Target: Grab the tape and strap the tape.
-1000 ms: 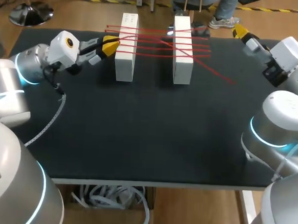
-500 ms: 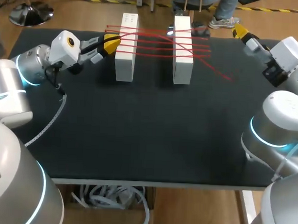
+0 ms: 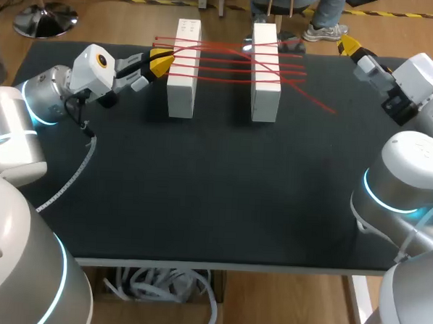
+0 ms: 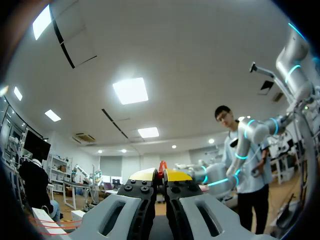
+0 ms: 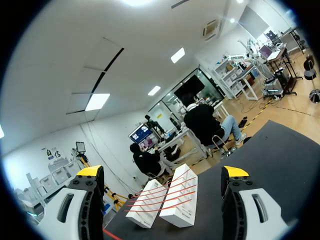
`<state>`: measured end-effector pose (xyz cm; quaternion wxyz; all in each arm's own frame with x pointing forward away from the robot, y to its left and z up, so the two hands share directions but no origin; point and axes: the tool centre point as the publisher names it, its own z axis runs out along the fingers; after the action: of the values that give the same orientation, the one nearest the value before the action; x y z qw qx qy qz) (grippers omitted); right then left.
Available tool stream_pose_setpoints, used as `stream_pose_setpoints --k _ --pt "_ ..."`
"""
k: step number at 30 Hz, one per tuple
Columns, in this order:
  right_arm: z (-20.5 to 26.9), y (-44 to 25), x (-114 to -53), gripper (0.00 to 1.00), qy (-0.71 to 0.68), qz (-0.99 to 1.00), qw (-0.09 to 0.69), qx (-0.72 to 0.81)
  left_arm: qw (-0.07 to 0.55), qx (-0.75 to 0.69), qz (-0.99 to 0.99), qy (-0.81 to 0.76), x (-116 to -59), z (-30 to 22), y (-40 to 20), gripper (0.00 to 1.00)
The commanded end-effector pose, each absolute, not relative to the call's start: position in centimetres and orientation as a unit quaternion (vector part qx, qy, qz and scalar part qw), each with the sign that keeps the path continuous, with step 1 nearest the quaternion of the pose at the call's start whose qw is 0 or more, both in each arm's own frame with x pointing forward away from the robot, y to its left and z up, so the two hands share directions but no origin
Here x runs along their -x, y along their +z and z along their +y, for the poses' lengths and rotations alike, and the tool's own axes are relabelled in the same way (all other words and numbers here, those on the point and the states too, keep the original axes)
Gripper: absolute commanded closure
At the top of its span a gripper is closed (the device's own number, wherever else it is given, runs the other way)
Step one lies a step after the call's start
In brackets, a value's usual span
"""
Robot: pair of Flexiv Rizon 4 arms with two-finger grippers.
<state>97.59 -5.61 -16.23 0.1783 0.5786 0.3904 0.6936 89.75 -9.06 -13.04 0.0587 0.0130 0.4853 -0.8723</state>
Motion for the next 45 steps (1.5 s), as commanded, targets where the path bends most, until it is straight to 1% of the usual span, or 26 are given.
stream_pose_setpoints --k 1,8,15,20,31,45 --pt "-5.7 -15.8 -96.6 0.00 0.712 0.316 0.150 -0.609 0.061 -0.011 0.486 -0.872 -89.6 -9.1 -12.9 1.00" --pt "-5.7 -15.1 -94.6 0.00 0.725 0.181 0.111 -0.655 0.061 -0.011 0.486 -0.872 -89.6 -9.1 -12.9 1.00" --pt "-5.3 -14.1 -93.3 0.00 0.732 0.126 0.092 -0.663 0.061 -0.011 0.486 -0.872 -89.6 -9.1 -12.9 1.00" --pt "-4.2 -13.7 -92.6 0.00 0.731 0.102 0.062 -0.672 0.061 -0.011 0.486 -0.872 -89.6 -9.1 -12.9 1.00" --pt "-2.0 -14.4 -91.3 0.00 0.721 0.074 0.037 -0.688 0.061 -0.011 0.486 -0.872 -89.6 -9.1 -12.9 1.00" --pt "0.2 -16.2 -89.5 0.00 0.720 0.000 -0.018 -0.694 0.061 -0.011 0.486 -0.872 -89.6 -9.1 -12.9 1.00"
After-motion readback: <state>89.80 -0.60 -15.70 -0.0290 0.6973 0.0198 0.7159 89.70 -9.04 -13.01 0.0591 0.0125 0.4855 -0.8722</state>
